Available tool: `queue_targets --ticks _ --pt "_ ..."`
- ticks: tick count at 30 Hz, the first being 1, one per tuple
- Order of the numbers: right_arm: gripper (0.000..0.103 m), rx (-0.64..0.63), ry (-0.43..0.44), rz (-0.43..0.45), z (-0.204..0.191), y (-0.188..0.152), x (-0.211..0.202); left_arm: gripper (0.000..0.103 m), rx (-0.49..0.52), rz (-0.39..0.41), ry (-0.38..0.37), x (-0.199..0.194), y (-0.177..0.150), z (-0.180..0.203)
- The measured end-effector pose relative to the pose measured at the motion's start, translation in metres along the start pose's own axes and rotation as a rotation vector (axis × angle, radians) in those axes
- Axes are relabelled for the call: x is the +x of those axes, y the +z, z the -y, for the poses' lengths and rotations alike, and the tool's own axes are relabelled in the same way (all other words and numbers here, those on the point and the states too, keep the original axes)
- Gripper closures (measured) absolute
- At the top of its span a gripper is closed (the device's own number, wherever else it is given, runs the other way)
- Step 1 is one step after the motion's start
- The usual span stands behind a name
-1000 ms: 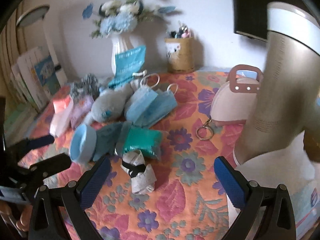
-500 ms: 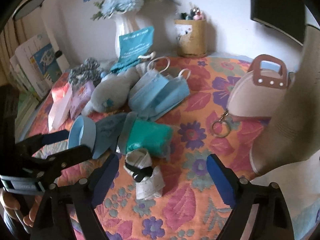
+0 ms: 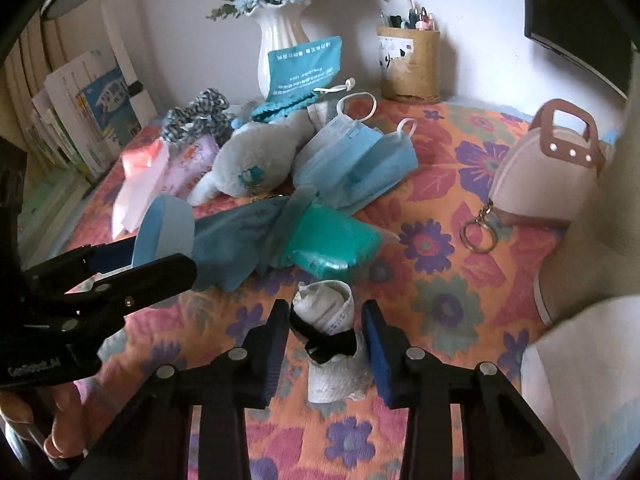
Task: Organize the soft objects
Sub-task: 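Grasp the light blue silicone ring with left tool while right tool grasps white rolled item, then carry the ring and rolled item with both tools over the glass bowl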
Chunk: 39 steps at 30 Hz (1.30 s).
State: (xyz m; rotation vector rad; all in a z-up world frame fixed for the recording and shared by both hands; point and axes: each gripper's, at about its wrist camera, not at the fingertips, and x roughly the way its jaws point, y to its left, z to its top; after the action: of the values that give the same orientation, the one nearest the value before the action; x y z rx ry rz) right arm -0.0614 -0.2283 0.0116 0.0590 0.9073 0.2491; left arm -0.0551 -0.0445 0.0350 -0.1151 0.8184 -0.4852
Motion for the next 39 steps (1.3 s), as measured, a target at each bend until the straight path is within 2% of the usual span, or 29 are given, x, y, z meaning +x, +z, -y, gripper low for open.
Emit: queue_targets --ticks 6,12,14,18,22,29,34,36,39 --pt "0.067 0.014 0.029 0.02 -0.005 -0.01 -0.02 0.037 0.035 0.02 -0.007 -0.019 -0.008 0.015" --pt "0.067 0.023 0.018 0.029 -0.007 -0.017 -0.046 0.037 0.074 0.056 -0.025 -0.039 -0.011 0.041" --pt "0.067 0.024 -0.01 0.036 -0.006 -0.018 -0.058 0.037 0.075 0.077 -0.022 -0.044 -0.01 0.051" --pt "0.067 0.066 -0.028 0.062 0.008 -0.022 -0.089 0.037 0.106 0.107 -0.047 -0.053 -0.005 0.08" --pt "0.067 0.147 -0.027 0.106 0.041 -0.029 -0.122 0.037 0.148 0.11 -0.095 -0.055 -0.001 0.114" --pt "0.067 0.318 -0.094 0.214 0.127 -0.049 -0.174 0.037 0.246 0.075 -0.192 -0.037 0.009 0.186" --pt "0.067 0.419 -0.157 0.262 0.178 -0.066 -0.195 0.037 0.345 0.055 -0.268 -0.02 0.015 0.249" --pt "0.067 0.459 -0.163 0.279 0.199 -0.072 -0.203 0.037 0.375 0.056 -0.277 -0.014 0.018 0.271" --pt "0.067 0.501 -0.161 0.305 0.226 -0.073 -0.21 0.037 0.39 0.044 -0.293 -0.001 0.029 0.288"
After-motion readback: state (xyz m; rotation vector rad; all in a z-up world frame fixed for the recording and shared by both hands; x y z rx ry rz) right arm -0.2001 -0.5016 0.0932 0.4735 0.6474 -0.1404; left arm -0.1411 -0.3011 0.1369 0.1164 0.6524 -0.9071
